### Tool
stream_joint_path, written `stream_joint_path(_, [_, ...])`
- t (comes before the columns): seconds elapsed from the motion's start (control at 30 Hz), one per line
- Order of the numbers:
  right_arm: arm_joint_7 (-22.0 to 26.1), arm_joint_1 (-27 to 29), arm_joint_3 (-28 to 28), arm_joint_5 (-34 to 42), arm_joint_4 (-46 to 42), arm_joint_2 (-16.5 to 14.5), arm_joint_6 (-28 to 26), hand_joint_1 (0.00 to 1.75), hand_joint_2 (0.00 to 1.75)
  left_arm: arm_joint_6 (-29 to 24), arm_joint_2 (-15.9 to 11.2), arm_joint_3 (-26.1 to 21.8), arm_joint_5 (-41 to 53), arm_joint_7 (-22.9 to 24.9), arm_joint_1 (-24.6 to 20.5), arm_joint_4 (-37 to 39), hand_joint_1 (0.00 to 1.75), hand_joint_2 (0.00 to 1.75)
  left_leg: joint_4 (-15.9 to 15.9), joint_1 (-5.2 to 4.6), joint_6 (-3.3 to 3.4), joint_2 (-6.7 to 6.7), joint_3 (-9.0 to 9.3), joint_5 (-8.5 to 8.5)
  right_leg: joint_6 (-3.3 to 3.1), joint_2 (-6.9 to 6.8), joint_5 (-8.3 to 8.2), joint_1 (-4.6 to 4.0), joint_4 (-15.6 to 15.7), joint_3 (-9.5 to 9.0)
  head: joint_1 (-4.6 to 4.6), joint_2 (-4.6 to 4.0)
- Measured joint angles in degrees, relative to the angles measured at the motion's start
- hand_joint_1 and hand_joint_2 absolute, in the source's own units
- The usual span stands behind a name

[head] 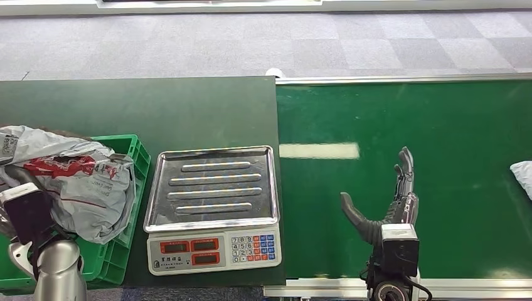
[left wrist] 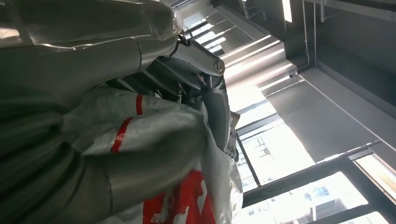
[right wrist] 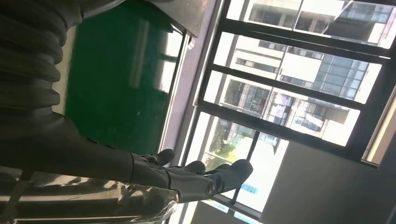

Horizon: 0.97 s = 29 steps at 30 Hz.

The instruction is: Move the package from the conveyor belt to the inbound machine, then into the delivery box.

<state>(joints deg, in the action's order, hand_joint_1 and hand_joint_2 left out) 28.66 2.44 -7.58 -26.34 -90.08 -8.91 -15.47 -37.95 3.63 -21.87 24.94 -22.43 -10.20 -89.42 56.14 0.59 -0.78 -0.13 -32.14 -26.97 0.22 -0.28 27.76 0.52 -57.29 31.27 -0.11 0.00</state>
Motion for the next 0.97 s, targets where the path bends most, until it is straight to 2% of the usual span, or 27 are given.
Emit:
stream_joint_path(0.47, [-0.29, 0.56, 1.05, -0.85, -1.12, -0.10, -0.01, 0.00, 1.75, 2.59, 0.00, -0.71, -4.79, -1.34, -1.76, 1.29, 0.00, 1.75, 0.00, 0.00, 0.00, 0.02, 0.00, 0.00, 0.00, 0.01, 0.00, -0.01, 0.00, -0.01, -0.01, 0.00])
stream_joint_path(0.7, [-0.36, 0.58, 1.22, -0.96, -1.28, -0.11, 0.38, 0.00, 1.75, 7.51, 0.71, -0.57, -12.64, -8.77, -0.68, -1.96, 0.00, 1.75, 0.00, 0.00, 0.00, 0.04, 0.00, 0.00, 0.00, 0.02, 0.00, 0.00, 0.00, -0.01, -0.01, 0.00])
stream_joint_path(0.83, [-0.36, 0.56, 1.29, -1.10, -1.26, -0.12, 0.86, 0.00, 1.75, 10.23, 2.58, 2.84, -13.05, -14.00, 2.54, -7.83, 0.00, 1.75, 0.00, -0.01, 0.00, 0.09, 0.00, -0.02, 0.00, 0.02, 0.00, 0.01, 0.01, 0.00, -0.01, 0.00])
stream_joint_path(0.97, [-0.36, 0.45, 1.29, -1.42, -1.06, -0.12, 1.27, 0.00, 1.75, 9.33, 3.86, 8.96, -10.69, -15.99, 5.90, -12.35, 0.00, 1.75, 0.00, -0.03, 0.00, 0.09, -0.01, -0.03, 0.01, 0.02, 0.00, 0.03, 0.02, 0.00, -0.01, 0.00])
